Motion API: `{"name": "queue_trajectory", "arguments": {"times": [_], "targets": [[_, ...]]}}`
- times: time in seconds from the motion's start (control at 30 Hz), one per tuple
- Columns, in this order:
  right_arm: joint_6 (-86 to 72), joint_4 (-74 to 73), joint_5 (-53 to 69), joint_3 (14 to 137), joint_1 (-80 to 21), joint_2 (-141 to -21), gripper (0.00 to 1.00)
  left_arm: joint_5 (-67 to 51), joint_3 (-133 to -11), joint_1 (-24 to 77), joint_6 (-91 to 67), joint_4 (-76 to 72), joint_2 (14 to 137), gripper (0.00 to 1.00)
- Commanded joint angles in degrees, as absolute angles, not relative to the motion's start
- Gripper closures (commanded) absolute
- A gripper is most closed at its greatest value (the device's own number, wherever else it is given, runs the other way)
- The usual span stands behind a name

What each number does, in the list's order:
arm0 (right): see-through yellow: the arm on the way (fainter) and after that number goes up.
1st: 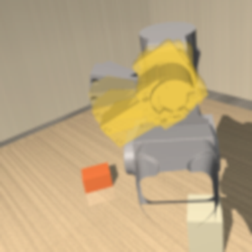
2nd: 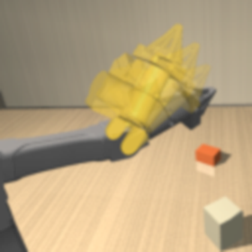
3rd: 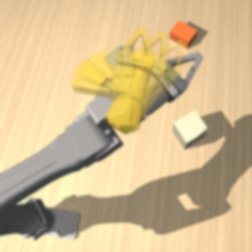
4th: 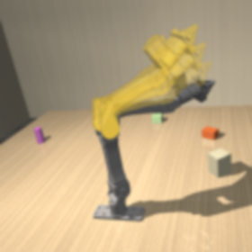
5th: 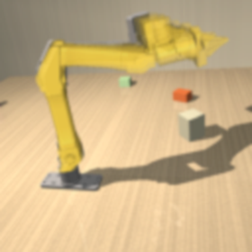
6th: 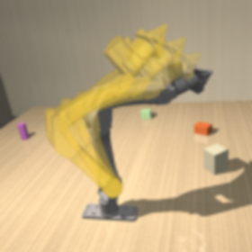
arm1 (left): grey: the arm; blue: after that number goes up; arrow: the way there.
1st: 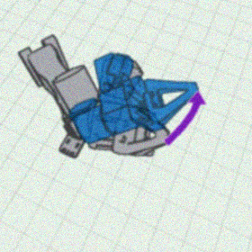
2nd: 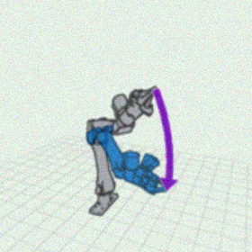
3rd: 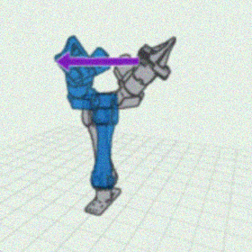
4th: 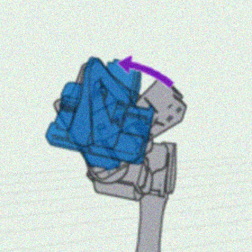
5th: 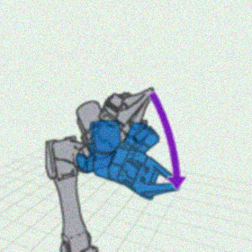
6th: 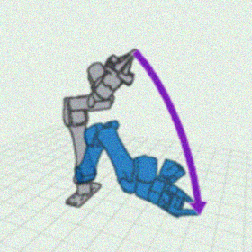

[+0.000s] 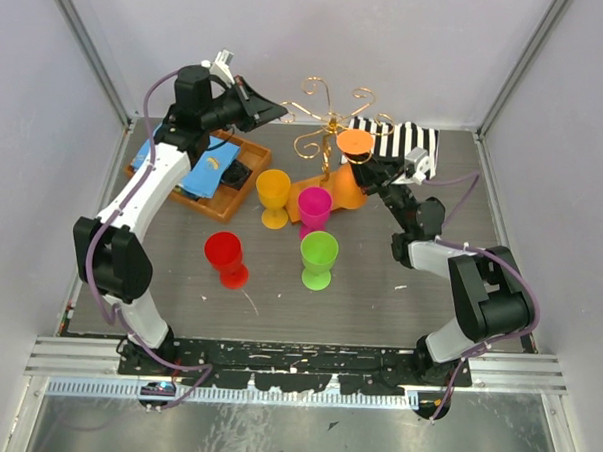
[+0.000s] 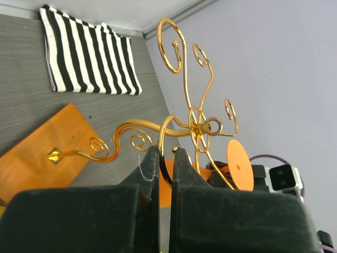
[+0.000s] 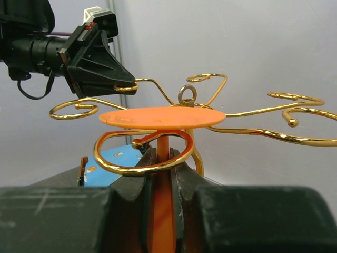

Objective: Place the wine glass upside down on the wine glass rack
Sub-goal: Turn the wine glass upside down at the wine rack.

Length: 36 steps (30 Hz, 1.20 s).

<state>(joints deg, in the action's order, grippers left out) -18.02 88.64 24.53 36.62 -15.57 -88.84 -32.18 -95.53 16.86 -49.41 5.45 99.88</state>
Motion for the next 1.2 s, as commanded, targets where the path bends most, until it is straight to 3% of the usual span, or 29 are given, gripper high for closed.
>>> {"name": "queue_trajectory", "arguments": {"times": [0.0,0.27,0.7,1.17], "targets": [[-15.64,93.03,21.89,36.03,-15.33,-85.85,0.97,-32.67,-97.08,16.34,-46.37,5.01,100.82,1.0],[-14.03,96.18,20.62,34.13,-15.29,-84.93,0.94,-32.92,-97.58,14.77,-45.18,7.1,100.8,1.0],[-14.15,97.2,31.79,36.09,-15.31,-84.88,0.9,-33.83,-97.52,13.54,-45.96,6.99,101.27,1.0],[-11.01,95.23,22.67,33.22,-15.32,-81.82,0.9,-34.95,-97.56,12.39,-46.83,6.51,101.63,1.0]]}}
